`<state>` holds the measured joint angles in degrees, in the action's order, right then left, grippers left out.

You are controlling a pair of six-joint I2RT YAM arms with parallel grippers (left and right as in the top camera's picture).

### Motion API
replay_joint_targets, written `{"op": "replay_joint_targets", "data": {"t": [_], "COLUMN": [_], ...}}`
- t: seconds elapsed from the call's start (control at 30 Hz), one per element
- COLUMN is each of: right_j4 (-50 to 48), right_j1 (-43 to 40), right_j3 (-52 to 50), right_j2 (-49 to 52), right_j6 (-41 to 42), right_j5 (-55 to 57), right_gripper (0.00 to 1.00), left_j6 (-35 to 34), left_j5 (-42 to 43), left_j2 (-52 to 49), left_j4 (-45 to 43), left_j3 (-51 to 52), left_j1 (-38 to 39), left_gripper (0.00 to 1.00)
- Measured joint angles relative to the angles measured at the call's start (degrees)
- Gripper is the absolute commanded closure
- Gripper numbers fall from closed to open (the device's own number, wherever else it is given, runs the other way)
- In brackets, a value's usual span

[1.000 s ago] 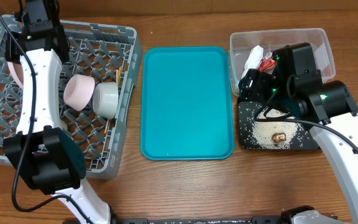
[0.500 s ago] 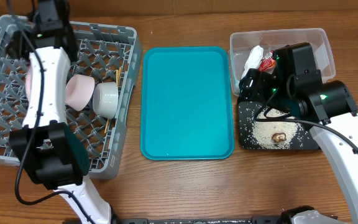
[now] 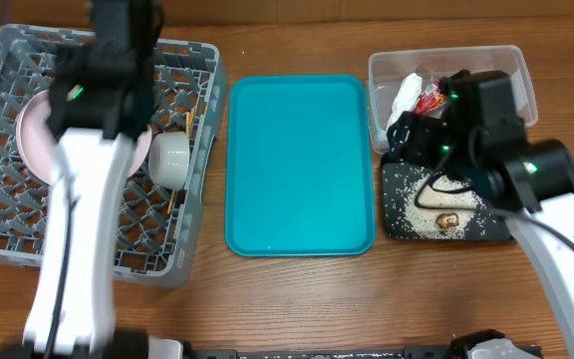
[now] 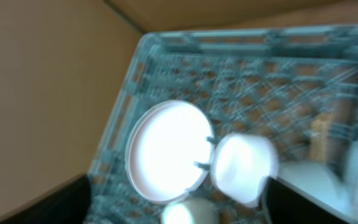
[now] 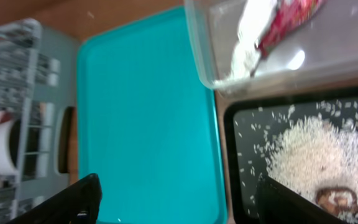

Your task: Sort waste into correct bins and load items into the dishwasher

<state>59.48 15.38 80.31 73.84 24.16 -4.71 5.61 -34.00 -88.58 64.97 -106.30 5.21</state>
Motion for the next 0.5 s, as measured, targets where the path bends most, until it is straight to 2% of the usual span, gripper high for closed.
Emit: {"op": "replay_joint_targets", "data": {"t": [0.1,0.17,0.33,0.5], "right_j4": [-0.59,-0.59,0.98,1.29], "right_j1": [0.0,0.0,0.0,-0.02], "right_j3": [0.02,0.04,0.15,0.15], "right_j2": [-5.68,-9.6,-16.98,-19.17], "right_j6": [-1.2,-1.9,-2.78,-2.82], "right_j5": [-0.04,-0.31,-1.03,-1.07], "right_gripper": [0.11,0.0,0.0,0.0], "left_j6": [-2.49,-3.3,-4.46,-4.72], "left_j5": [7.72,11.82,18.53,25.03], "left_j2": [8.0,13.25,25.38,33.09], "left_j4": [4.52,7.61,13.73,14.25], "left_j3": [0.0,0.0,-0.04,-0.04], "left_j1": [-0.09,-0.09,-0.09,-0.09], "left_gripper": [0.0,0.0,0.0,0.0]}}
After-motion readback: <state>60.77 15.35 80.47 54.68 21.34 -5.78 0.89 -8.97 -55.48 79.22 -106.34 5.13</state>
